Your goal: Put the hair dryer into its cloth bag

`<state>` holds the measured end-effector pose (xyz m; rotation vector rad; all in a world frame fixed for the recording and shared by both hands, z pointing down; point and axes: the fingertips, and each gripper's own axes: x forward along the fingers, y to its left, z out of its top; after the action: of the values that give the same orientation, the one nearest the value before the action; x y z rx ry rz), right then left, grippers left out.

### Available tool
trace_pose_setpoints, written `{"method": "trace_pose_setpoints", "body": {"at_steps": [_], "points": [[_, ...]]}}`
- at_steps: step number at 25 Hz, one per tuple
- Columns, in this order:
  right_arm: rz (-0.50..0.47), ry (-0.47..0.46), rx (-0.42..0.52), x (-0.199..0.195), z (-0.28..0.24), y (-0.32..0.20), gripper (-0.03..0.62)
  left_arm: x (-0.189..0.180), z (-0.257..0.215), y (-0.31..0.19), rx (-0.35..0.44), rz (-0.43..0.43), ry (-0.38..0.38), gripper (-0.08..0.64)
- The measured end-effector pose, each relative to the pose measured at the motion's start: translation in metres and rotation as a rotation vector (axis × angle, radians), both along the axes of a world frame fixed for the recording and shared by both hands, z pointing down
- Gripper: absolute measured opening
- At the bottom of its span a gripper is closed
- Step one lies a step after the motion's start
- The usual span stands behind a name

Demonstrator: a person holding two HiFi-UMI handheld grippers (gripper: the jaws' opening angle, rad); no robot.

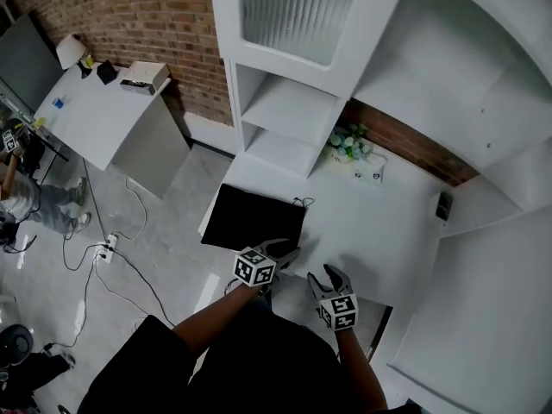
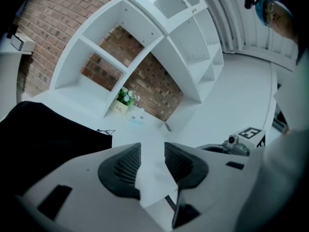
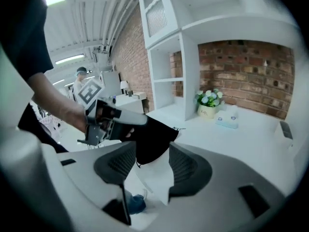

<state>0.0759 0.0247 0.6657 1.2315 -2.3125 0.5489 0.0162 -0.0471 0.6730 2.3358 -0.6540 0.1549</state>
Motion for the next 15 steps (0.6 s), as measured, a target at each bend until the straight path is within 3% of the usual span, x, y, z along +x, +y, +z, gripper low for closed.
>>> {"method": "trace_pose_setpoints", "body": {"at_steps": [5, 9, 13, 15], "points": [[0.116, -0.148, 0.099, 0.035, -0.059, 0.027, 0.225, 0.021, -0.048, 0.059, 0.160, -0.039, -0.039, 0.146], [0.104, -0.176, 0.297, 0.054, -0.112, 0.065, 0.179, 0.047, -0.088, 0.115, 0.260, -0.090, -0.035, 0.131], [0.053, -0.179, 0.333, 0.054, -0.139, 0.109, 0.179, 0.064, -0.125, 0.169, 0.314, -0.162, -0.001, 0.073], [0.084, -0.170, 0.343, 0.061, -0.147, 0.124, 0.165, 0.070, -0.135, 0.189, 0.303, -0.204, 0.005, 0.047]]}}
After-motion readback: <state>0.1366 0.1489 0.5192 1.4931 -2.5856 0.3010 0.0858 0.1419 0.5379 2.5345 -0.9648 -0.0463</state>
